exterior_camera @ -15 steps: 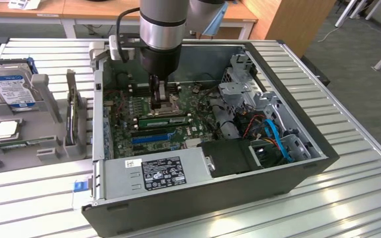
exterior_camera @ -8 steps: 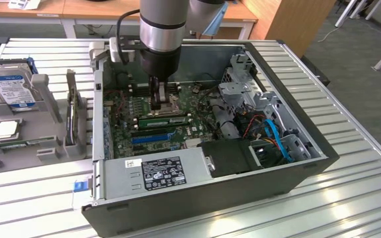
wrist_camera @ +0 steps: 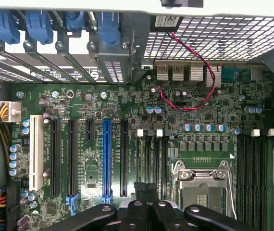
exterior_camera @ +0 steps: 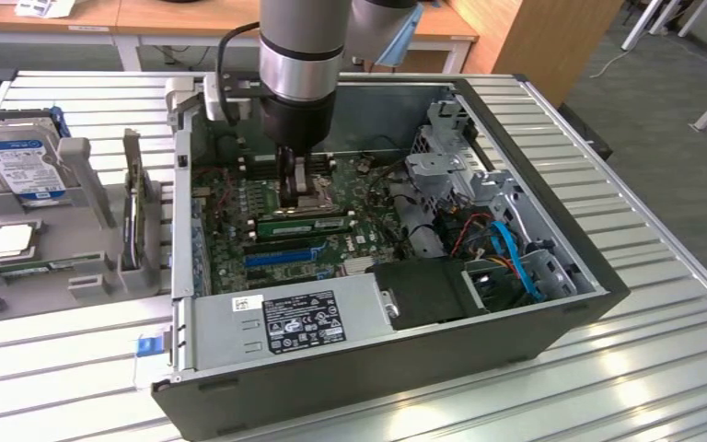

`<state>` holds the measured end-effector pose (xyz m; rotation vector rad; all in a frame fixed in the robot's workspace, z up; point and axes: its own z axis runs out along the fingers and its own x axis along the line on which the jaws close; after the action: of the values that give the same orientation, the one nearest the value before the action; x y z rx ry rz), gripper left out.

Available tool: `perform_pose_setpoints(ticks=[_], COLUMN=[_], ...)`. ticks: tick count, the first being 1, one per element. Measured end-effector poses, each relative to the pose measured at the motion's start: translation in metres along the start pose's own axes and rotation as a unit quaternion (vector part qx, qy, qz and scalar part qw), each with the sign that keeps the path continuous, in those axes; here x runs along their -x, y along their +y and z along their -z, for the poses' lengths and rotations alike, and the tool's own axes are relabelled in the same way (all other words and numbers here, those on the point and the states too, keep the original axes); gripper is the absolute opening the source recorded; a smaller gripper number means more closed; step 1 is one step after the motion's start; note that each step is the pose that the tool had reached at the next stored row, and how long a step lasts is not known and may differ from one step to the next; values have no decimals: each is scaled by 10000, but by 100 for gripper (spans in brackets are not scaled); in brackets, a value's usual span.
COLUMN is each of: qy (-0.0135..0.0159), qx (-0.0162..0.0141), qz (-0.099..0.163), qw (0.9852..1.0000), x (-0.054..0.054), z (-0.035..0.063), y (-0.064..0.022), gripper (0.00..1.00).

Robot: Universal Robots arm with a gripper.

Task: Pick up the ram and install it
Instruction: 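Press down the ram until it locks into place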

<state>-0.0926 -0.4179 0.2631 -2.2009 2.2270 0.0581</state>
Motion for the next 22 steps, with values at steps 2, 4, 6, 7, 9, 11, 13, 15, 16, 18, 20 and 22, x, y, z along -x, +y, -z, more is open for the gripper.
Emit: perform_pose_setpoints(ticks=[2, 4, 6, 7, 9, 11, 13, 15, 16, 18, 20, 22], qy=[0, 0, 0, 0, 0, 0, 0, 0, 0, 0, 0, 0], qx=[0, 0, 0, 0, 0, 0, 0, 0, 0, 0, 0, 0], qz=[0, 0, 0, 0, 0, 0, 0, 0, 0, 0, 0, 0], qw=[10000, 10000, 10000, 10000, 10000, 10000, 10000, 10000, 10000, 10000, 10000, 10000], x=[0, -1, -1, -1, -1, -2, -2, -2, -3, -3, -4, -4], z=[-13, -23, -33, -38, -48, -57, -67, -77, -84, -97, -110, -123], y=[0, 0, -1, -1, -1, -1, -1, -1, -2, -2, -2, -3], gripper=[10, 10, 10, 10, 10, 10, 10, 10, 10, 10, 10, 10])
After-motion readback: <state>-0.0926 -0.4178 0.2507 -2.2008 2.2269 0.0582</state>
